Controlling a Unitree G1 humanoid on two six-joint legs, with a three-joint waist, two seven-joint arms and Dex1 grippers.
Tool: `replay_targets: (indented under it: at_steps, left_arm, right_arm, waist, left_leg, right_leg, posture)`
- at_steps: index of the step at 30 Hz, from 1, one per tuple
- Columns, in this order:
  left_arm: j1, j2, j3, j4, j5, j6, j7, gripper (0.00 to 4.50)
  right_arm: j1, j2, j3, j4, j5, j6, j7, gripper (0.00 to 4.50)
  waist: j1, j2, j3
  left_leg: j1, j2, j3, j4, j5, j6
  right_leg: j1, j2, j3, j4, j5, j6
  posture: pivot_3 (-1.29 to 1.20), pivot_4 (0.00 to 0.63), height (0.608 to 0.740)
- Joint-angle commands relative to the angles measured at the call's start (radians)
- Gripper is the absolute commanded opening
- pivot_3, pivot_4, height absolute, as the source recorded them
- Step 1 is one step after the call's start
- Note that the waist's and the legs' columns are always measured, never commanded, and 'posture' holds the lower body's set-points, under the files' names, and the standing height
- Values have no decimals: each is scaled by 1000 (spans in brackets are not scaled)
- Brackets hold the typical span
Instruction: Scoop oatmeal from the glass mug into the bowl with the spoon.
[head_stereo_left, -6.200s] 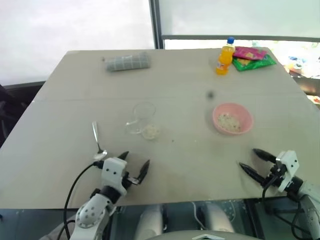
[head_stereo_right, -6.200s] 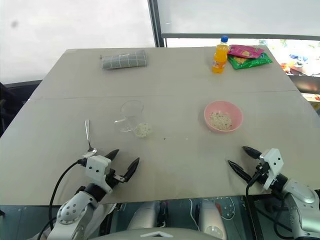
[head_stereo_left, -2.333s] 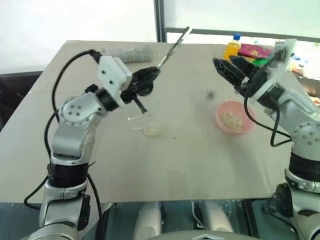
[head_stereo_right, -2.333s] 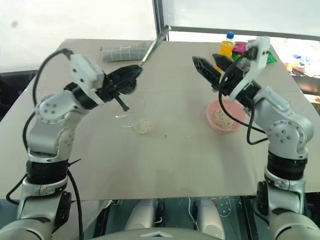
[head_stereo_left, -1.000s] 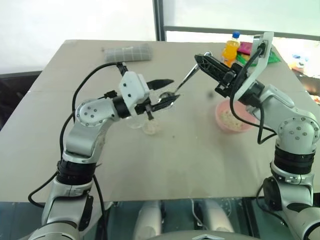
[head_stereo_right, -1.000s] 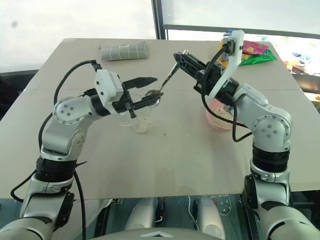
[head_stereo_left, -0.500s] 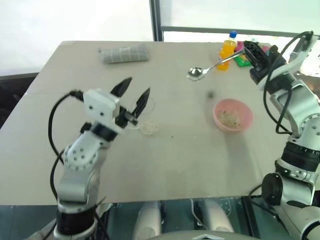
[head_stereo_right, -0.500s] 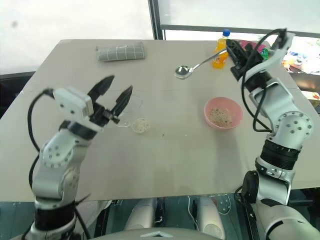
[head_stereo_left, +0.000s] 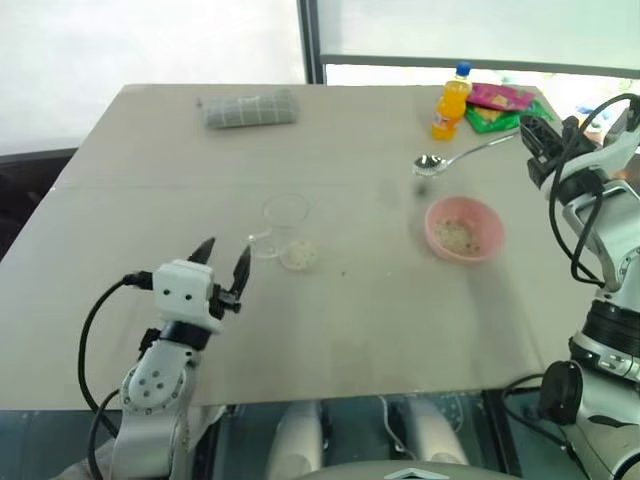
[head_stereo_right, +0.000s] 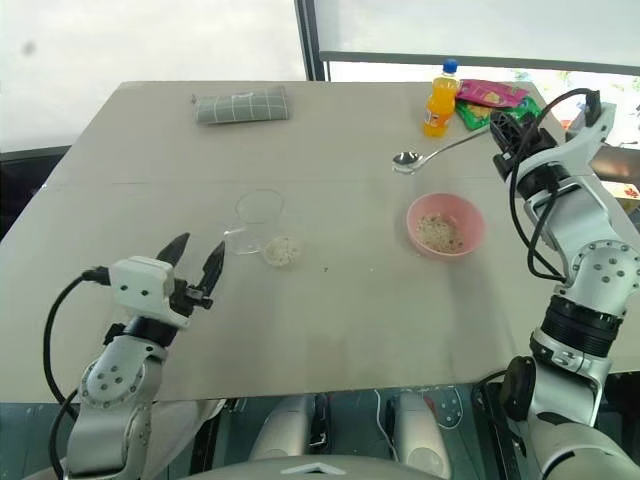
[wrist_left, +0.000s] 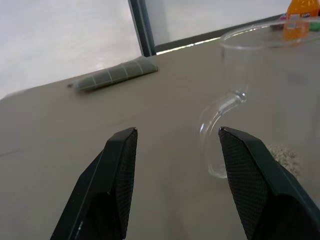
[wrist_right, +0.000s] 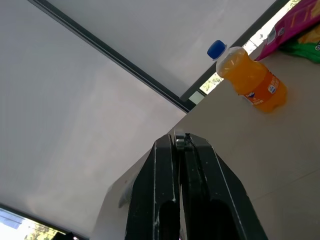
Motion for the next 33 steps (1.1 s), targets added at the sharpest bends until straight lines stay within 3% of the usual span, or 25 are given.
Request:
replay_targets:
  at_steps: [1,14,15,17,20,33]
  left_arm:
    - [-47,5,-23,77,24,-55,-2,2647]
    - [-201,43,-53,253,41,-126,-31,2647]
    - [-214,45,-55,260,42,-127,-32,2146]
    - [-244,46,-58,280,39,-125,-32,1580]
    - [-285,44,-64,298,29,-115,-34,115]
    - [-425,59,-122,372,61,-43,-53,47]
  right_arm:
    - [5,-17,-18,-60,3,-33,6,0]
    - [30,-29,-14,-88,-3,-54,7,0]
    - [34,-29,-11,-90,-5,-55,9,0]
    - [37,-27,-5,-91,-9,-58,13,0]
    - [36,-32,4,-90,-19,-58,24,0]
    - [-62,-55,82,-156,24,-15,47,0]
  waist:
    - [1,0,0]
    - [1,0,0]
    - [1,0,0]
    - [1,0,0]
    - [0,0,0]
    - [0,1,1]
  left_leg:
    - [0,0,0,0,0,0]
    - [0,0,1,0,0,0]
    - [0,0,0,0,0,0]
    - [0,0,0,0,0,0]
    - [0,0,0,0,0,0]
    - [0,0,1,0,0,0]
  right_leg:
    - [0,0,0,0,0,0]
    - [0,0,0,0,0,0]
    - [0,0,0,0,0,0]
    - [0,0,0,0,0,0]
    - [0,0,0,0,0,0]
    - [0,0,0,0,0,0]
  posture:
    - [0,150,740]
    - [0,150,740]
    - [0,150,740]
    - [0,150,740]
    - [0,150,740]
    - [0,150,740]
